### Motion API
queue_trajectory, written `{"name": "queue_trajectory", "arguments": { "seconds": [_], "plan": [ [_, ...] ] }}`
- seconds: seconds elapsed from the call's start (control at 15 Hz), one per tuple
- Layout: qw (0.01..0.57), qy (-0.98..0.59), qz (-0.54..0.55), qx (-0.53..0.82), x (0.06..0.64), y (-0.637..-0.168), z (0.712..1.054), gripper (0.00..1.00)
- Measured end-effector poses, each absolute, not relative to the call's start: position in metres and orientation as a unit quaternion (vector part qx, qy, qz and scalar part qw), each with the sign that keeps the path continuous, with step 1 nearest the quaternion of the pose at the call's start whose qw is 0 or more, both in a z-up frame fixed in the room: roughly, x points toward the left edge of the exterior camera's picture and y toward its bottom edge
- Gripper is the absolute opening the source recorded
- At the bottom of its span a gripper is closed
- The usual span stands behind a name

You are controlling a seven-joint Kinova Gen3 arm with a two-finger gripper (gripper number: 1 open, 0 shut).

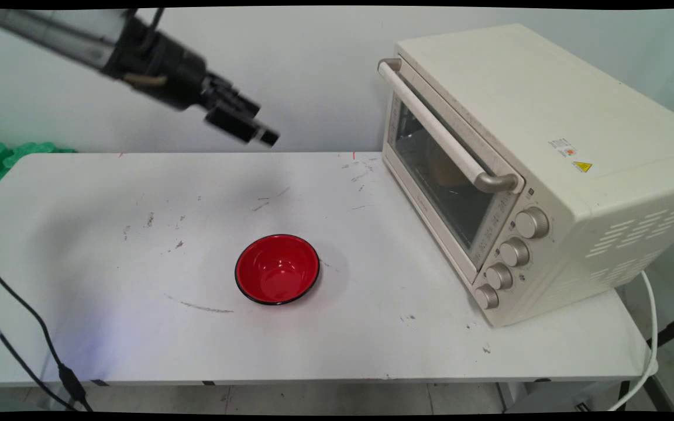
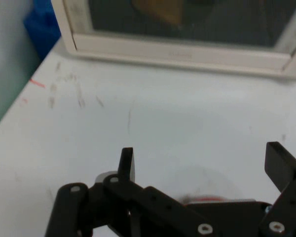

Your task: Open the oven

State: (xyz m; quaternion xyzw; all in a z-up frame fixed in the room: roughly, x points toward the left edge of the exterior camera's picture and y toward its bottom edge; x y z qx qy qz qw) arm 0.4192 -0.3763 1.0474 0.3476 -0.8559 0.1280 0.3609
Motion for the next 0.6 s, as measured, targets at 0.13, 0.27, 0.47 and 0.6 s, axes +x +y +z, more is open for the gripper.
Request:
{"name": "queue_trajectory", "arguments": {
  "seconds": [0.13,0.27,0.47,0.6],
  "plan": [
    [0.377,-0.845,0.134,0.355,0.406,-0.393,1.058,1.00],
    [0.391,-0.835,0.142,0.360,0.392,-0.409,1.066,1.00],
    [0.410,-0.822,0.152,0.365,0.372,-0.433,1.077,1.00],
    [0.422,-0.815,0.158,0.365,0.357,-0.449,1.084,1.00]
  ]
}}
